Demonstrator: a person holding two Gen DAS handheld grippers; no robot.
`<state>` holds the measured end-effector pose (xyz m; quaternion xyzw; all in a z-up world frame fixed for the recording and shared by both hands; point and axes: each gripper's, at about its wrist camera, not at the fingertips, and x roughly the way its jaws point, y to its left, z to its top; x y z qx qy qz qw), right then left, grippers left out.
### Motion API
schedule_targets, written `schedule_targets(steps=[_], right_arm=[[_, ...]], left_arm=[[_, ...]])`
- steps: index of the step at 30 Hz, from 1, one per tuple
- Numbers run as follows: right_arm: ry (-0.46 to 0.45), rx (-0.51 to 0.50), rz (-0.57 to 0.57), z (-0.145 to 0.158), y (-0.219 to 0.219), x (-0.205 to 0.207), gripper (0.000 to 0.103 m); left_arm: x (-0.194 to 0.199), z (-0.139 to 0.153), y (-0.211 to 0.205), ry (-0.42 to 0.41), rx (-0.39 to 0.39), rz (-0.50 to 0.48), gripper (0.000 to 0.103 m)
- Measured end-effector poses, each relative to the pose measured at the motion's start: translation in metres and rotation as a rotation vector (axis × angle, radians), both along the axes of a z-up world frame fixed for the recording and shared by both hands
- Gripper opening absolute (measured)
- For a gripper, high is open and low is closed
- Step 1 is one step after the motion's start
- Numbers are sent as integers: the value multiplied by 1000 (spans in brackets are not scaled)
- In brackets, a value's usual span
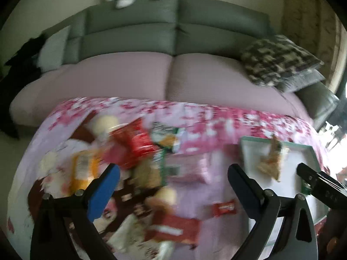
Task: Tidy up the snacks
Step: 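Move both tools back over the snack pile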
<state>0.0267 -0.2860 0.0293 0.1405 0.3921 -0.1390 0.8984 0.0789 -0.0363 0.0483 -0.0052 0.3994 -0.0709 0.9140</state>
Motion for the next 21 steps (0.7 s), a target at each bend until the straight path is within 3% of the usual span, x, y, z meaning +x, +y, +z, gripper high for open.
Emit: schedule_targets(steps=[8, 12, 21], right_arm=[[-5, 44, 146, -5, 58, 11, 103], [2, 38, 213, -7, 86, 13, 103], [101, 0, 361, -24, 144, 14, 103]], left_arm=[[-9, -7, 53, 44, -74, 123, 99], [-9, -13, 78, 89, -64, 185, 99], [-11, -46, 106, 269, -93, 216, 99]])
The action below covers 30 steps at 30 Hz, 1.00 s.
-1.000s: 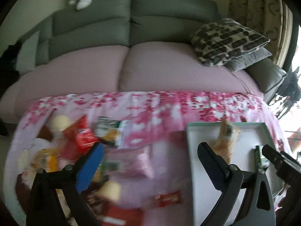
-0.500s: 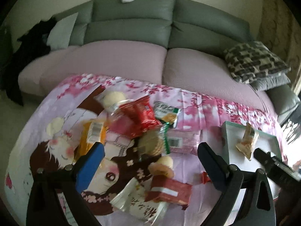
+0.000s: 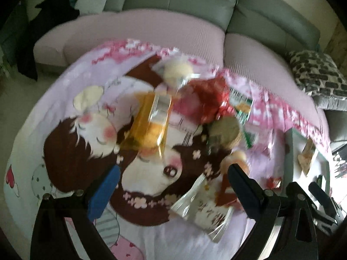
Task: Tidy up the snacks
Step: 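Move both tools back over the snack pile, then grasp the red wafer pack with right tool while left tool grasps white printed bag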
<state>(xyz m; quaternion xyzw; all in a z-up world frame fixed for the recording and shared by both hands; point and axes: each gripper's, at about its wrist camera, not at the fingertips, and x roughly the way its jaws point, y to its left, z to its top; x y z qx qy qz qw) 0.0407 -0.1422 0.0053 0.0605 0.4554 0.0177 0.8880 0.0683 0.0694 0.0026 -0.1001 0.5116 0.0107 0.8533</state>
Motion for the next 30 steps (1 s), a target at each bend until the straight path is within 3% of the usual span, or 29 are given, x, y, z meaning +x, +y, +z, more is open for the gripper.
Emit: schedule_targets(steps=[8, 21, 27, 30], right_arm=[[83, -52, 118, -18, 38, 5, 103], [137, -96, 188, -56, 62, 20, 99], [124, -51, 232, -53, 64, 20, 75], [128, -45, 225, -51, 64, 19, 70]], left_arm=[[-4, -20, 15, 99, 11, 13, 99], [-1, -22, 23, 100, -5, 55, 99], [0, -22, 23, 98, -8, 53, 99], [0, -23, 22, 102, -7, 54, 99]])
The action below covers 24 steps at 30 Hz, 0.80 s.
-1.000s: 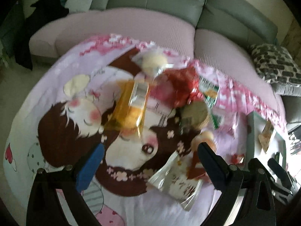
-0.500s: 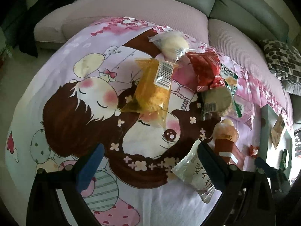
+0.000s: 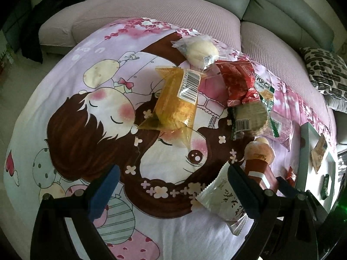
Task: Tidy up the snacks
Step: 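Grasp the red wafer pack with right tool while left tool grasps white printed bag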
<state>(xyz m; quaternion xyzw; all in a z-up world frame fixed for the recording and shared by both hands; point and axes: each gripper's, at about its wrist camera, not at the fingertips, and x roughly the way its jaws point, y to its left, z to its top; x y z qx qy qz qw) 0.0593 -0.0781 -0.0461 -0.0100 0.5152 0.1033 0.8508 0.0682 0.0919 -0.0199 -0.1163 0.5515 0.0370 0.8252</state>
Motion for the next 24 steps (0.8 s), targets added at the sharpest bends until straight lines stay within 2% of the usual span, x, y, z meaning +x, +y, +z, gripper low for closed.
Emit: schedule_targets(steps=[2, 11, 24], right_arm=[[0, 18, -5, 1, -2, -1, 63], [-2, 97, -30, 11, -12, -11, 50], [-56, 138, -128, 36, -42, -42, 45]], left_arm=[[1, 0, -1, 2, 0, -5, 99], [1, 3, -11, -10, -3, -38, 99], [-4, 6, -24, -17, -37, -81, 99]])
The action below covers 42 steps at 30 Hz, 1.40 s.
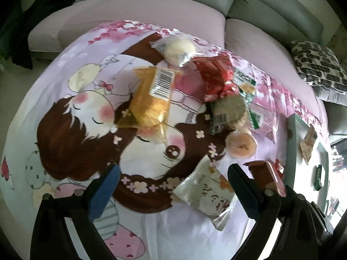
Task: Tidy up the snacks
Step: 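Grasp the red wafer pack with right tool while left tool grasps white printed bag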
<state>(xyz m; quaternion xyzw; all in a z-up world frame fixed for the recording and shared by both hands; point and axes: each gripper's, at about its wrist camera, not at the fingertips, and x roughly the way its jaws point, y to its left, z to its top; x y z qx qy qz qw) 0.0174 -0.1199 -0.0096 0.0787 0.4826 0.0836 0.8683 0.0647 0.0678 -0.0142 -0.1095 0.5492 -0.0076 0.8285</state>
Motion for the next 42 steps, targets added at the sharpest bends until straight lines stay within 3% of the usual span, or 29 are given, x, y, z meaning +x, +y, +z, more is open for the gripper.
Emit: schedule_targets(steps=[8, 16, 19, 29, 33, 42], right_arm=[[31, -24, -80, -5, -25, -3, 45], [101, -33, -64, -21, -26, 1, 45], [114, -38, -65, -26, -25, 2, 45], [133, -53, -58, -29, -21, 5, 45], [139, -64, -55, -31, -18, 6, 47], [136, -77, -43, -34, -15, 11, 49]], left_arm=[[0, -16, -19, 53, -23, -50, 99], [3, -41, -38, 128, 0, -91, 99], [4, -49, -37, 150, -38, -72, 99], [0, -49, -36, 148, -18, -82, 99], [-7, -47, -20, 144, -12, -39, 99], [-4, -47, -25, 143, -115, -47, 99]])
